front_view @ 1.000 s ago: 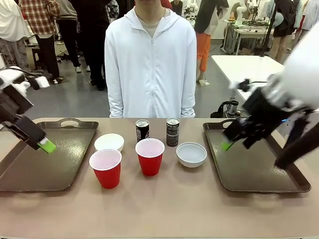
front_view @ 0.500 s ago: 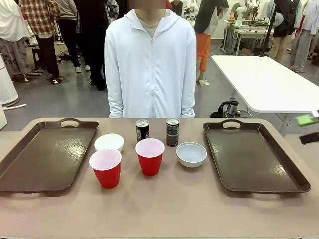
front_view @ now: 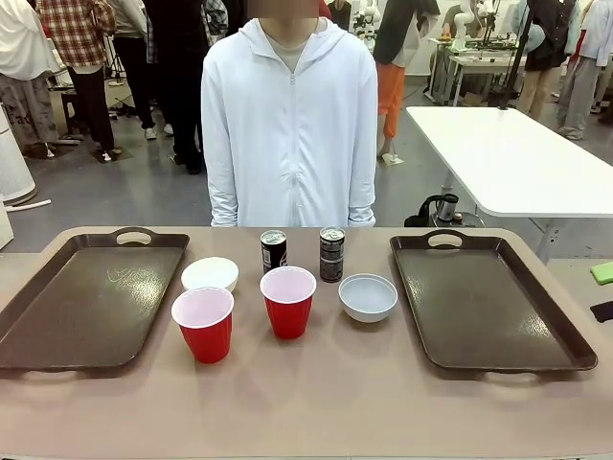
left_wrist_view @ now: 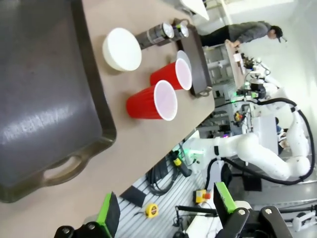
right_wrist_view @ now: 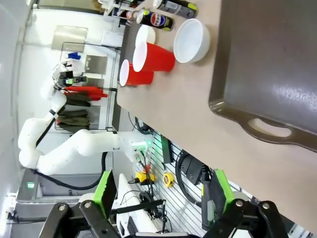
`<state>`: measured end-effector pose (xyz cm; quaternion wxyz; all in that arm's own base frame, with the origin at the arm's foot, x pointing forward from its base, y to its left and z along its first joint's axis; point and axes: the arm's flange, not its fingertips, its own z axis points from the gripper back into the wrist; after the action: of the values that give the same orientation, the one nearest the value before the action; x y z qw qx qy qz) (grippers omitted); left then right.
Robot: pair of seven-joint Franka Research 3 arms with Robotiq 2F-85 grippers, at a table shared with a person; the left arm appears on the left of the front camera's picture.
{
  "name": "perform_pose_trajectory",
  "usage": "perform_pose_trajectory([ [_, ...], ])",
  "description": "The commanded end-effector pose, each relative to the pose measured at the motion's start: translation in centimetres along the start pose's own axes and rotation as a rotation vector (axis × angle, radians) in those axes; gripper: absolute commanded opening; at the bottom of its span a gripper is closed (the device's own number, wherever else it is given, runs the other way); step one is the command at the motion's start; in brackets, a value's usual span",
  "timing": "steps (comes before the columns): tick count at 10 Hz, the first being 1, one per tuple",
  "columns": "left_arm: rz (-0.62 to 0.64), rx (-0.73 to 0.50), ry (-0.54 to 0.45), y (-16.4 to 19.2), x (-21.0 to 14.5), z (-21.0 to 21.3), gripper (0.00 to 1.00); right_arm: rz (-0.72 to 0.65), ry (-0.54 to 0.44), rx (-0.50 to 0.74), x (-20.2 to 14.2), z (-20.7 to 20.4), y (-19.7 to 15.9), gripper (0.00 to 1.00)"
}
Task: Prepare tableware on both trays.
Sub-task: Pick up a Picnic Bowl from the table and place it on a Handle tray.
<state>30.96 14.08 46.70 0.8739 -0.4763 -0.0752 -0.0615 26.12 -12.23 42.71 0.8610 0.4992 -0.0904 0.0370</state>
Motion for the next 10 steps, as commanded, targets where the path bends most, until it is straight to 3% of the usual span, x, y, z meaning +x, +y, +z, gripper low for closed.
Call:
perform_pose_trajectory([
  [1,-0.022,0.022,0.017,0.6,-1.1,1.0,1.00,0.019,-0.030,-0.013,-4.7,-4.5,0.7,1.00],
  [3,-0.057,0.065,-0.002,0.3,-1.7,1.3,1.00,0.050,-0.031,-0.044,-4.2,-4.8,1.1,1.00],
  [4,0.000,0.020,0.004,0.5,-0.6,0.6,1.00,-0.002,-0.007,-0.033,-0.1,0.3,0.4,1.00],
  [10,0.000,0.020,0.004,0.5,-0.6,0.6,1.00,-0.002,-0.007,-0.033,-0.1,0.3,0.4,1.00],
])
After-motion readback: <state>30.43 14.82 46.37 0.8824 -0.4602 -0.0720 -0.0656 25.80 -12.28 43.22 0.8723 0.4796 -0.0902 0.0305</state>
